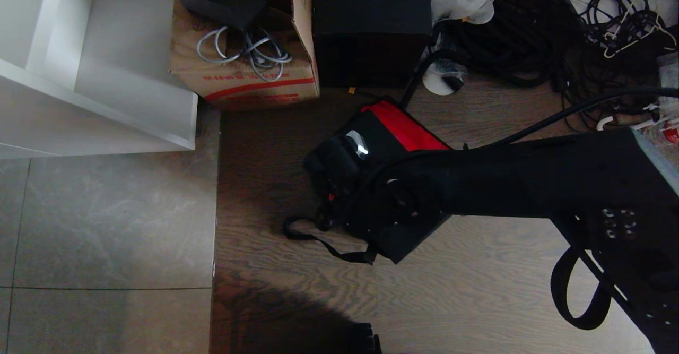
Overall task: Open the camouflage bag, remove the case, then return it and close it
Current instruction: Place the black box back
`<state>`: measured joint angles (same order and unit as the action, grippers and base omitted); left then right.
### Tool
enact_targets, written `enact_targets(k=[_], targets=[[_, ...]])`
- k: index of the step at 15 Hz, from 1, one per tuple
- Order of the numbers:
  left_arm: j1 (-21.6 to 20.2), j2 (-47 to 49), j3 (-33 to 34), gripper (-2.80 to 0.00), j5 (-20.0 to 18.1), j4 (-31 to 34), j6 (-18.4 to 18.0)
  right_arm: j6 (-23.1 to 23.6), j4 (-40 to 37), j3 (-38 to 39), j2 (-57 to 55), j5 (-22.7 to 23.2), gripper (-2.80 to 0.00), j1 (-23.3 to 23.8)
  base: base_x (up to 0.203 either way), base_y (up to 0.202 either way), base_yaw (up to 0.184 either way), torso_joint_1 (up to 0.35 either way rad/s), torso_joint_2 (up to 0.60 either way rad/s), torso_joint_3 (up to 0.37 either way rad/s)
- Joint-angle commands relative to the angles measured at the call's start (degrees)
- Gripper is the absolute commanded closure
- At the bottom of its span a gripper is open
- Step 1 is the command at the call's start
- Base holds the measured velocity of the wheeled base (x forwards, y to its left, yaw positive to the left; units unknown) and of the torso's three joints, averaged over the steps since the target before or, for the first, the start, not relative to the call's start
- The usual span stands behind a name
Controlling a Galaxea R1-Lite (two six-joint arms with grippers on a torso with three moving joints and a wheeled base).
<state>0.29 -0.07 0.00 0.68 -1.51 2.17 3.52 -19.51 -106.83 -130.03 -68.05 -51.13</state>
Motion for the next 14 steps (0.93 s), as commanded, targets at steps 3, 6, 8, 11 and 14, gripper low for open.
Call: enact_targets(k=[3, 6, 8, 11, 14], targets=[[0.0, 0.0, 0.4, 0.00, 0.0, 0.0, 0.0, 0.1, -0.5, 0.4, -1.3, -0.3, 0.00, -0.1, 0.000, 0.000, 0.000, 0.000, 0.00, 0.000], [0.0, 0.1, 0.4, 0.00, 0.0, 0.0, 0.0, 0.0, -0.1, -0.8, -3.4, -0.3, 0.00, -0.1, 0.000, 0.000, 0.000, 0.000, 0.00, 0.000], [0.0, 0.0, 0.4, 0.00, 0.0, 0.0, 0.0, -0.3, -0.3, -1.6, -4.5, -0.3, 0.00, 0.0, 0.000, 0.000, 0.000, 0.000, 0.00, 0.000], [0.0, 0.1, 0.4, 0.00, 0.0, 0.0, 0.0, -0.3, -0.2, -2.5, -5.9, -0.3, 0.00, 0.2, 0.000, 0.000, 0.000, 0.000, 0.00, 0.000], [0.0, 0.1, 0.4, 0.00, 0.0, 0.0, 0.0, -0.5, -0.4, -3.3, -7.4, -0.2, 0.00, 0.3, 0.000, 0.000, 0.000, 0.000, 0.00, 0.000]])
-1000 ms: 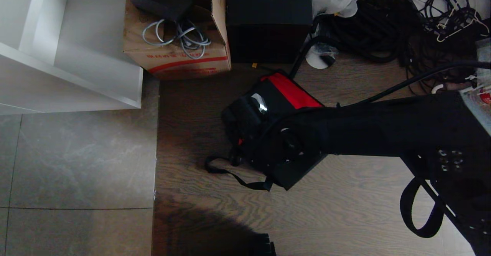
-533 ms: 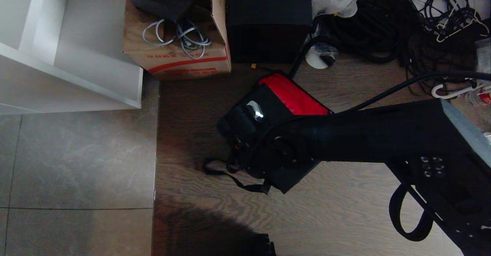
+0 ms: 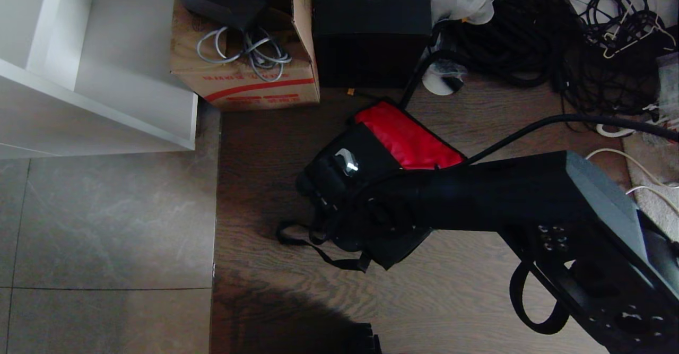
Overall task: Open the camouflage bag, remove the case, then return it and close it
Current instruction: Place the black box back
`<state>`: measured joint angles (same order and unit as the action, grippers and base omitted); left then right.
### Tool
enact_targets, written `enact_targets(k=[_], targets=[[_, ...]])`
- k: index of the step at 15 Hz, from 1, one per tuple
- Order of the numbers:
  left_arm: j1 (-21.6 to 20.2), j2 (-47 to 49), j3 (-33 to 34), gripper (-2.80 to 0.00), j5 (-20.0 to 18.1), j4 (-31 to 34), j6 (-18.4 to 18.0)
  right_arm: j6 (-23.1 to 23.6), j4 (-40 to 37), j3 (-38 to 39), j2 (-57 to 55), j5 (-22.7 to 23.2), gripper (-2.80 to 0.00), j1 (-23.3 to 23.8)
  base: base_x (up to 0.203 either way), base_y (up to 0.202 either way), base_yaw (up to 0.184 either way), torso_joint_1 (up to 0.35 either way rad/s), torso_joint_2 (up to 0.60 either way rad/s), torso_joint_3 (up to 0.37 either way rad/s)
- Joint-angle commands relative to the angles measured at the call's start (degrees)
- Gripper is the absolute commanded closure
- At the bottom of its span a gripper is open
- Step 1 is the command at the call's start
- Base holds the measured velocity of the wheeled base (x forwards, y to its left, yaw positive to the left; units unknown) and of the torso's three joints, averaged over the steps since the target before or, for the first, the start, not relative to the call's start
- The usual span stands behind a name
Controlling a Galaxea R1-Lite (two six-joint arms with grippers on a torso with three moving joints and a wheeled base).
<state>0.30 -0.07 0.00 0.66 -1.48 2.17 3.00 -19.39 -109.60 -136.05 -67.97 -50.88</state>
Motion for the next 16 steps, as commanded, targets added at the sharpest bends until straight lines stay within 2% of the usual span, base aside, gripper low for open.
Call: enact_targets(k=[1, 6, 7, 11, 16], targets=[[0.0, 0.1, 0.4, 0.00, 0.0, 0.0, 0.0, 0.1, -0.7, -0.9, -1.2, 0.4, 0.00, 0.1, 0.000, 0.000, 0.000, 0.000, 0.00, 0.000], [0.0, 0.0, 0.4, 0.00, 0.0, 0.0, 0.0, 0.4, -1.1, -1.1, -1.3, 3.3, 0.00, 0.7, 0.000, 0.000, 0.000, 0.000, 0.00, 0.000], [0.0, 0.1, 0.4, 0.00, 0.0, 0.0, 0.0, 0.5, -2.4, -1.1, -1.2, 5.0, -2.80, 0.8, 0.000, 0.000, 0.000, 0.000, 0.00, 0.000], [0.0, 0.0, 0.4, 0.00, 0.0, -0.1, 0.0, -0.2, -3.9, -0.8, -3.0, 6.3, -2.80, 0.7, 0.000, 0.000, 0.000, 0.000, 0.00, 0.000], [0.0, 0.1, 0.4, 0.00, 0.0, 0.0, 0.0, -0.3, -6.5, 2.5, 3.4, 6.5, -2.80, 0.2, 0.000, 0.000, 0.000, 0.000, 0.00, 0.000]])
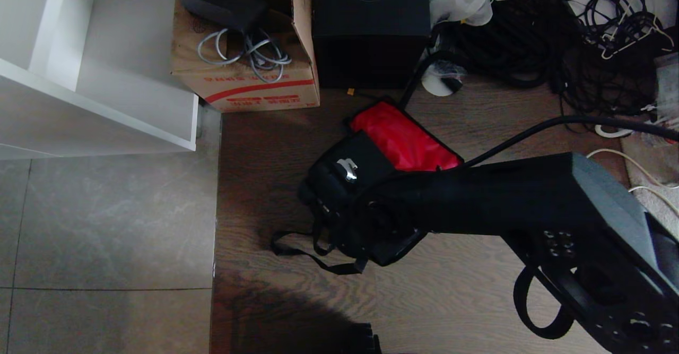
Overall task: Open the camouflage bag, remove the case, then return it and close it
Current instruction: Place the black box back, then close the top of the storage box
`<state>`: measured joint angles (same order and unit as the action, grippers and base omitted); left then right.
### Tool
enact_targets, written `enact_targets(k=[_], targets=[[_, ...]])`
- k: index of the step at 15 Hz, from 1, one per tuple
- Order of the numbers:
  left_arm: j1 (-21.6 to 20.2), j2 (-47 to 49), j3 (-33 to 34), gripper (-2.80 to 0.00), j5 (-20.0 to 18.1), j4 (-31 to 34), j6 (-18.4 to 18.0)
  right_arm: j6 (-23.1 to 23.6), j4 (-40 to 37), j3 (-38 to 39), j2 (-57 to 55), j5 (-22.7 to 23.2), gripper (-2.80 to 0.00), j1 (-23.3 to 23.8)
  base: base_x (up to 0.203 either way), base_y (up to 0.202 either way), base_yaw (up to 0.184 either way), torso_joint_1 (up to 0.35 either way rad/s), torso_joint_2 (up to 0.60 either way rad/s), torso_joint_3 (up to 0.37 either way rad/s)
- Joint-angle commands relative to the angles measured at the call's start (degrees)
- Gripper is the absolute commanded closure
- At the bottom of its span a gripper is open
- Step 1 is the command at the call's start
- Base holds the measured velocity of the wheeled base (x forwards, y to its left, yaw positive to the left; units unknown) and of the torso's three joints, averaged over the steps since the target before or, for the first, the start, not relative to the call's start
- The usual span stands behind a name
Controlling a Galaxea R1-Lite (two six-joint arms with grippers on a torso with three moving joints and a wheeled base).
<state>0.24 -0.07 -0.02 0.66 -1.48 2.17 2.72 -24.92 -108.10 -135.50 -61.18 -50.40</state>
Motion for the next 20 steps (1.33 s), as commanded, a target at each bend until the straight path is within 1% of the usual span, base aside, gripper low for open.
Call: enact_targets(k=[1, 2, 3, 7, 8, 9, 10, 12, 14, 15, 16, 17, 18, 19, 20], targets=[[0.1, 0.1, 0.5, 0.00, 0.0, 0.0, 0.0, 0.0, -2.2, 2.4, 5.2, -0.2, -2.80, -0.6, 0.000, 0.000, 0.000, 0.000, 0.00, 0.000], [0.1, 0.1, 0.5, 0.00, 0.0, 0.0, 0.0, 0.0, -2.8, 3.8, 7.4, 0.1, -2.80, -0.8, 0.000, 0.000, 0.000, 0.000, 0.00, 0.000], [0.1, 0.1, 0.5, 0.00, 0.0, 0.0, 0.0, 0.1, -3.2, 5.3, 9.5, 0.2, 0.00, -0.9, 0.000, 0.000, 0.000, 0.000, 0.00, 0.000], [0.1, 0.1, 0.5, 0.00, 0.0, 0.0, 0.0, 0.0, -3.7, 14.1, 16.3, 0.4, 0.00, -0.1, 0.000, 0.000, 0.000, 0.000, 0.00, 0.000], [0.1, 0.0, 0.5, 0.00, 0.0, -0.1, 0.0, -0.4, -3.7, 15.7, 17.5, 0.4, 0.00, 1.0, 0.000, 0.000, 0.000, 0.000, 0.00, 0.000], [0.0, 0.0, 0.5, 0.00, 0.0, 0.0, 0.0, -1.9, -3.8, 16.4, 17.6, 1.1, 0.00, 2.3, 0.000, 0.000, 0.000, 0.000, 0.00, 0.000], [0.1, 0.0, 0.5, 0.00, 0.0, -0.1, 0.0, -3.9, -4.3, 16.7, 17.6, 3.4, 0.00, 3.0, 0.000, 0.000, 0.000, 0.000, 0.00, 0.000], [0.1, 0.0, 0.5, 0.00, 0.0, -0.1, 0.0, -7.4, -6.1, 17.9, 18.0, 9.9, 0.00, 5.2, 0.000, 0.000, 0.000, 0.000, 0.00, 0.000], [0.1, 0.1, 0.5, 0.00, 0.0, -0.1, 0.0, -7.5, -6.6, 21.0, 19.4, 10.5, 0.00, 7.7, 0.000, 0.000, 0.000, 0.000, 0.00, 0.000], [0.1, 0.1, 0.5, 0.00, 0.0, 0.0, 0.0, -8.3, -5.6, 22.3, 19.8, 10.8, 0.00, 9.1, 0.000, 0.000, 0.000, 0.000, 0.00, 0.000], [0.0, 0.1, 0.5, 0.00, 0.0, 0.0, 0.0, -10.2, -3.2, 23.1, 19.7, 11.8, 0.00, 10.0, 0.000, 0.000, 0.000, 0.000, 0.00, 0.000], [0.0, 0.1, 0.5, 0.00, 0.0, -0.1, 0.0, -12.9, 0.4, 23.7, 19.4, 14.5, 0.00, 10.7, 0.000, 0.000, 0.000, 0.000, 0.00, 0.000], [0.0, 0.0, 0.5, 0.00, 0.0, 0.0, 0.0, -14.3, 4.5, 24.2, 19.1, 17.5, 0.00, 11.9, 0.000, 0.000, 0.000, 0.000, 0.00, 0.000], [0.0, 0.1, 0.5, 0.00, 0.0, 0.0, 0.0, -15.4, 8.1, 25.3, 18.9, 19.6, 0.00, 13.1, 0.000, 0.000, 0.000, 0.000, 0.00, 0.000], [0.0, 0.1, 0.5, 0.00, 0.0, 0.0, 0.0, -18.1, 10.9, 26.5, 18.6, 20.8, 0.00, 14.6, 0.000, 0.000, 0.000, 0.000, 0.00, 0.000]])
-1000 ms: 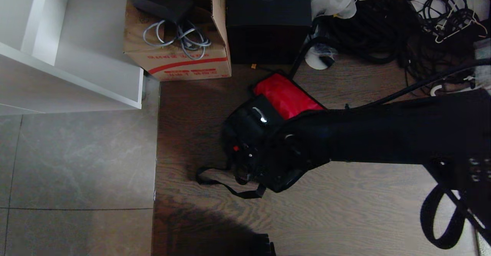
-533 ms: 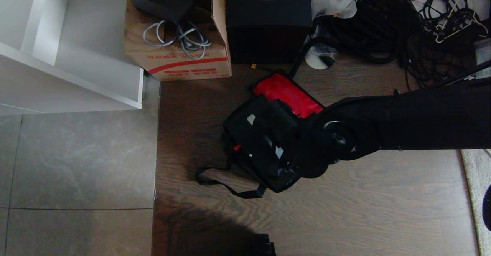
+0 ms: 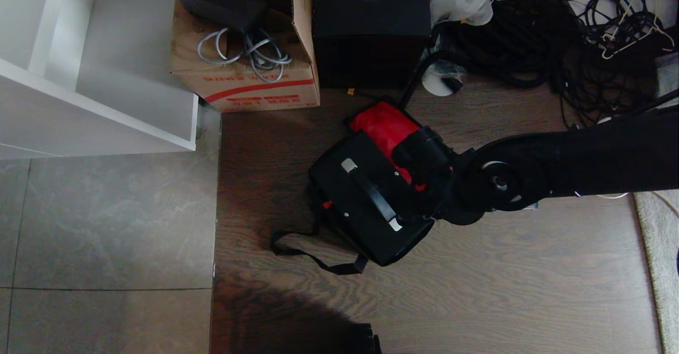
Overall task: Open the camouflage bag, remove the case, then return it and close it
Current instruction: Close the top of the storage box
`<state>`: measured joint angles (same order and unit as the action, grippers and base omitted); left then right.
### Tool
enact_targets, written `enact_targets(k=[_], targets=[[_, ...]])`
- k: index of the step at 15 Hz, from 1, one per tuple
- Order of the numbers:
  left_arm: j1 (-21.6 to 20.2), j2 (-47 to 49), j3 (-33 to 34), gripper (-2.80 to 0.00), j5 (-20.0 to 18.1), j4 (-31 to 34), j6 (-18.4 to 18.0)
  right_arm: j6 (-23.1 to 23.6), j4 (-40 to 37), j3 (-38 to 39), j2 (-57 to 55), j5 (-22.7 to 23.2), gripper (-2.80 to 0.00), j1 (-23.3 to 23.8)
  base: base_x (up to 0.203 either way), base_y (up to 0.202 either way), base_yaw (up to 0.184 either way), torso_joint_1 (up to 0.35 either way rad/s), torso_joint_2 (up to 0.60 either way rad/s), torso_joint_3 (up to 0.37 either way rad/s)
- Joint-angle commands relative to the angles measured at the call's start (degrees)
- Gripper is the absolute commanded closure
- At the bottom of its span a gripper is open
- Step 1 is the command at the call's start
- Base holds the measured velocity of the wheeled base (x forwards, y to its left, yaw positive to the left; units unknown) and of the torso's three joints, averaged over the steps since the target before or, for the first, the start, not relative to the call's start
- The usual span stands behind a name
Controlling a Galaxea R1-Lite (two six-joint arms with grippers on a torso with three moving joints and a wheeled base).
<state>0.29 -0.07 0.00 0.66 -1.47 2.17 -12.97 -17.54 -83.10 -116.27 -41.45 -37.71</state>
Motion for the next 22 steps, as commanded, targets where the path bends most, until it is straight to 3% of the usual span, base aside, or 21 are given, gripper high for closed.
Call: enact_targets(k=[1, 5, 8, 12, 13, 18, 22], targets=[[0.0, 0.1, 0.4, 0.00, 0.0, 0.0, 0.0, -5.6, 5.8, 2.3, -1.2, 2.4, 0.00, 3.0, 0.000, 0.000, 0.000, 0.000, 0.00, 0.000], [0.0, 0.0, 0.4, 0.00, 0.0, -0.1, 0.0, -16.4, 7.5, 2.5, -3.9, 6.8, 0.00, 9.6, 0.000, 0.000, 0.000, 0.000, 0.00, 0.000], [0.0, 0.1, 0.4, 0.00, 0.0, 0.0, 0.0, -21.2, 7.8, 2.2, -5.3, 11.2, 0.00, 12.8, 0.000, 0.000, 0.000, 0.000, 0.00, 0.000], [0.1, 0.1, 0.4, 0.00, 0.0, -0.1, 0.0, -30.0, 7.8, 1.6, -4.4, 24.3, 0.00, 16.4, 0.000, 0.000, 0.000, 0.000, 0.00, 0.000], [0.0, 0.1, 0.4, 0.00, 0.0, 0.0, 0.0, -32.4, 7.9, 2.2, -3.8, 26.1, -2.80, 17.5, 0.000, 0.000, 0.000, 0.000, 0.00, 0.000], [0.0, 0.1, 0.4, 0.00, 0.0, 0.0, 0.0, -32.8, 0.5, 1.7, -2.8, 24.2, -2.80, 20.1, 0.000, 0.000, 0.000, 0.000, 0.00, 0.000], [0.0, 0.1, 0.4, 0.00, 0.0, 0.0, 0.0, -47.2, 12.8, -1.1, -9.4, 23.8, -2.80, 21.2, 0.000, 0.000, 0.000, 0.000, 0.00, 0.000]])
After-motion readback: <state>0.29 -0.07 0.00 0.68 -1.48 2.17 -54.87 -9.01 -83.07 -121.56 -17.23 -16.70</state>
